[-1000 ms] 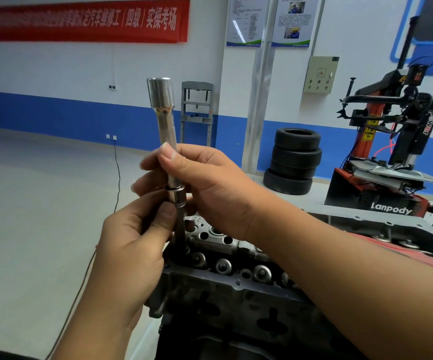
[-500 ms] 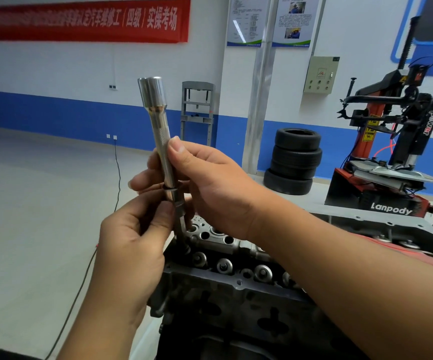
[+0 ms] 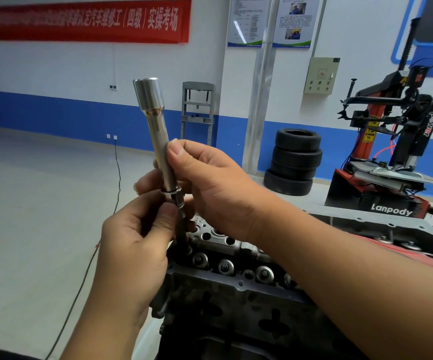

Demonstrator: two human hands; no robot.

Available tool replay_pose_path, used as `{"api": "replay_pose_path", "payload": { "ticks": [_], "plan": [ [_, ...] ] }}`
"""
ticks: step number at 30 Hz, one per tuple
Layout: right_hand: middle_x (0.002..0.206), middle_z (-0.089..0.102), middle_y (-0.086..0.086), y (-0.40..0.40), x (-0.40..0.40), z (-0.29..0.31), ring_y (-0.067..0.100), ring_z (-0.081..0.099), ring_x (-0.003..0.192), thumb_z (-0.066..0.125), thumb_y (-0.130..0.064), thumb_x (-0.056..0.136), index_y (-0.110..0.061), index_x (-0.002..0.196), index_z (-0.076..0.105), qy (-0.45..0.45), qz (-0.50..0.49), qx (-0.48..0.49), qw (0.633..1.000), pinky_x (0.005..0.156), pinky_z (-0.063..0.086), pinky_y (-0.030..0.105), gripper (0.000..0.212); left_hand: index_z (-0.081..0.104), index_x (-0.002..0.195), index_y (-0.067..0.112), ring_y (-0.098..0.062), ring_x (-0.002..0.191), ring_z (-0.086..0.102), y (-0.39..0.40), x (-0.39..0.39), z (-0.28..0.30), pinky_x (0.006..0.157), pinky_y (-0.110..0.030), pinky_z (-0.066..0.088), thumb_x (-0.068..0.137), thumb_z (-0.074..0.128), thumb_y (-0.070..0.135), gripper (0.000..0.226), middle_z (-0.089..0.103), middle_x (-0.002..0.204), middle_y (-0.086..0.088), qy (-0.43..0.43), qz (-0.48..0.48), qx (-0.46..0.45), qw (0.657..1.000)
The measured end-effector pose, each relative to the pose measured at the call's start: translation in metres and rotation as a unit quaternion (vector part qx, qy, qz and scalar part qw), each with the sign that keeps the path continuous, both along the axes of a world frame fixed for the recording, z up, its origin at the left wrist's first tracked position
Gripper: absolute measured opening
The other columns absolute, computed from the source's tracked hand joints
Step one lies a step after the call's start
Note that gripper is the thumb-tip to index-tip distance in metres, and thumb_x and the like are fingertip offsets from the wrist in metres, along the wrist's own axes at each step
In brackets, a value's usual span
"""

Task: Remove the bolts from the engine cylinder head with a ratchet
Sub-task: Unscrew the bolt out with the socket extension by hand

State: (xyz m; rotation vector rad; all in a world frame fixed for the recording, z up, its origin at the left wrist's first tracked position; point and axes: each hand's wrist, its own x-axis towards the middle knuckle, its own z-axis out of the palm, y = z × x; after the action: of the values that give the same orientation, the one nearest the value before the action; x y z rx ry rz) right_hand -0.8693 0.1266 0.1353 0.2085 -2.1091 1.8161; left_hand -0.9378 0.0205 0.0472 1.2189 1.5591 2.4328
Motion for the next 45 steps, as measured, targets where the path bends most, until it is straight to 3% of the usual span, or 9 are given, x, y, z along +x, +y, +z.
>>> {"api": "replay_pose_path", "payload": {
  "ticks": [3, 8, 12, 18, 21, 24, 31, 37, 45],
  "plan": [
    [0.096, 0.075, 0.010, -0.0004, -0.0006, -0.0011, 0.027, 0.069, 0.093, 0.051, -0.041, 0.104, -0.016, 0.096, 0.065, -0.007, 0.010, -0.005, 1.000, 0.094, 0.054, 0.056, 0.030, 0.080, 0.084, 0.044, -0.003, 0.073, 0.074, 0.0008, 0.0046, 0.0034, 0.063, -0.013, 0.054, 0.065, 0.084, 0.046, 0.020, 0.080, 0.082, 0.009, -0.016, 0.038, 0.021, 0.999],
    [0.095, 0.073, 0.011, -0.0017, 0.0034, 0.0004, 0.019, 0.071, 0.084, 0.052, -0.027, 0.107, -0.012, 0.095, 0.063, 0.000, 0.035, 0.006, 0.999, 0.070, 0.059, 0.030, 0.023, 0.081, 0.091, 0.043, -0.010, 0.082, 0.077, -0.0003, 0.0021, 0.0001, 0.077, -0.027, 0.059, 0.081, 0.082, 0.048, 0.011, 0.080, 0.087, 0.005, 0.014, 0.023, 0.014, 1.000],
    [0.096, 0.075, 0.008, -0.0024, 0.0031, 0.0015, 0.018, 0.070, 0.082, 0.047, -0.037, 0.107, -0.016, 0.097, 0.065, -0.012, 0.020, -0.002, 1.000, 0.066, 0.055, 0.030, 0.030, 0.079, 0.099, 0.042, -0.020, 0.094, 0.078, -0.0004, -0.0012, -0.0019, 0.088, -0.040, 0.057, 0.095, 0.064, 0.036, 0.018, 0.081, 0.097, 0.001, 0.012, -0.008, 0.000, 1.000],
    [0.097, 0.075, 0.015, -0.0010, -0.0031, -0.0027, 0.034, 0.069, 0.093, 0.051, -0.044, 0.102, -0.020, 0.096, 0.056, 0.000, 0.017, -0.021, 1.000, 0.104, 0.046, 0.067, 0.024, 0.076, 0.078, 0.041, -0.003, 0.070, 0.074, 0.0027, 0.0019, 0.0012, 0.063, -0.016, 0.056, 0.060, 0.079, 0.046, 0.019, 0.078, 0.078, 0.009, -0.016, 0.061, 0.028, 0.998],
    [0.095, 0.075, 0.013, -0.0027, -0.0025, -0.0013, 0.027, 0.071, 0.084, 0.049, -0.043, 0.104, -0.020, 0.093, 0.057, -0.002, 0.022, -0.016, 1.000, 0.083, 0.058, 0.050, 0.027, 0.077, 0.084, 0.042, -0.007, 0.076, 0.076, 0.0007, 0.0027, 0.0013, 0.071, -0.028, 0.055, 0.069, 0.088, 0.047, 0.019, 0.079, 0.082, 0.008, -0.004, 0.058, 0.010, 0.998],
    [0.089, 0.075, 0.007, -0.0023, -0.0004, 0.0006, 0.015, 0.068, 0.069, 0.045, -0.041, 0.108, -0.020, 0.093, 0.056, -0.004, 0.010, -0.005, 1.000, 0.055, 0.049, 0.026, 0.029, 0.079, 0.099, 0.041, -0.019, 0.091, 0.078, -0.0010, 0.0009, -0.0008, 0.086, -0.043, 0.057, 0.092, 0.064, 0.039, 0.017, 0.081, 0.095, 0.003, 0.020, 0.007, -0.003, 1.000],
    [0.087, 0.072, 0.004, -0.0005, 0.0018, 0.0018, 0.020, 0.068, 0.088, 0.059, -0.033, 0.098, -0.012, 0.095, 0.062, 0.012, -0.004, -0.005, 1.000, 0.081, 0.053, 0.041, 0.022, 0.077, 0.083, 0.043, -0.007, 0.076, 0.076, 0.0005, 0.0031, 0.0018, 0.066, -0.012, 0.055, 0.059, 0.080, 0.049, 0.026, 0.079, 0.082, 0.009, -0.010, 0.050, 0.015, 0.999],
    [0.087, 0.072, 0.006, -0.0025, 0.0061, 0.0045, 0.012, 0.069, 0.078, 0.050, -0.028, 0.108, -0.010, 0.092, 0.066, 0.013, 0.006, -0.017, 1.000, 0.063, 0.054, 0.019, 0.029, 0.079, 0.102, 0.042, -0.021, 0.089, 0.078, -0.0017, 0.0018, -0.0006, 0.084, -0.036, 0.062, 0.095, 0.062, 0.039, 0.019, 0.080, 0.096, 0.000, 0.026, -0.017, -0.012, 0.999],
    [0.088, 0.074, 0.012, -0.0014, 0.0028, 0.0026, 0.022, 0.072, 0.084, 0.060, -0.019, 0.104, -0.012, 0.103, 0.057, 0.015, 0.017, -0.035, 0.999, 0.076, 0.059, 0.034, 0.007, 0.079, 0.085, 0.044, -0.008, 0.077, 0.077, -0.0002, 0.0028, 0.0003, 0.066, -0.013, 0.056, 0.060, 0.082, 0.047, 0.026, 0.080, 0.082, 0.009, -0.015, 0.050, 0.011, 0.999]
  ]
}}
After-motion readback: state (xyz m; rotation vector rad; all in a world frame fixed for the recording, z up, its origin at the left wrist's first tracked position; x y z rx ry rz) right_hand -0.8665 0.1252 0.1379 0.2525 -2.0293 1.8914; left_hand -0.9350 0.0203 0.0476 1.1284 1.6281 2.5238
